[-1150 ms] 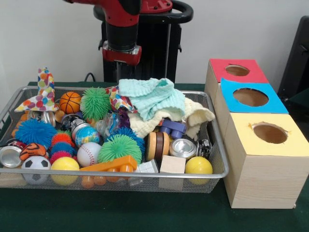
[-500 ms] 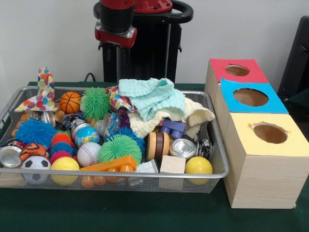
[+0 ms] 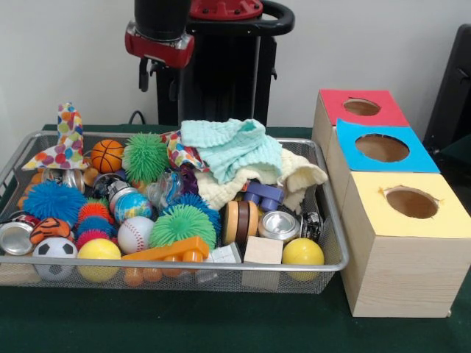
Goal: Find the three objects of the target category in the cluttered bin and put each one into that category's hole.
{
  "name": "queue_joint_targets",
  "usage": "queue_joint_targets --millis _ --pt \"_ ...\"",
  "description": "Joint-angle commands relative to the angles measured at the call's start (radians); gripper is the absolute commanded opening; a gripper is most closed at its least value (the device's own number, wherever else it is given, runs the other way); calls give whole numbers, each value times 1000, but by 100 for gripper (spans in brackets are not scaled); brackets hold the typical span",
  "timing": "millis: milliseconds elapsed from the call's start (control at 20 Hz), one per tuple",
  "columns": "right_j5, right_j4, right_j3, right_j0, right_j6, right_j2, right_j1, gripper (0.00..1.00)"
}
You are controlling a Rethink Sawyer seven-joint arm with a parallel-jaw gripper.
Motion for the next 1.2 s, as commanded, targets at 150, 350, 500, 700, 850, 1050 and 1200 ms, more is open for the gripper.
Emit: queue_joint_targets --millis 150,350,500,700,850,1050,1200 --pt "-131 57 -172 8 215 -16 82 100" --pt "-188 82 -207 42 251 -35 148 100" --pt "-251 106 -224 43 238 -23 194 100" --pt "-298 129 -264 45 210 -8 248 100" --pt "-320 156 -287 70 217 -25 275 100" --pt "-353 200 -280 84 227 -20 298 100" --pt "-327 229 -260 71 206 18 324 100"
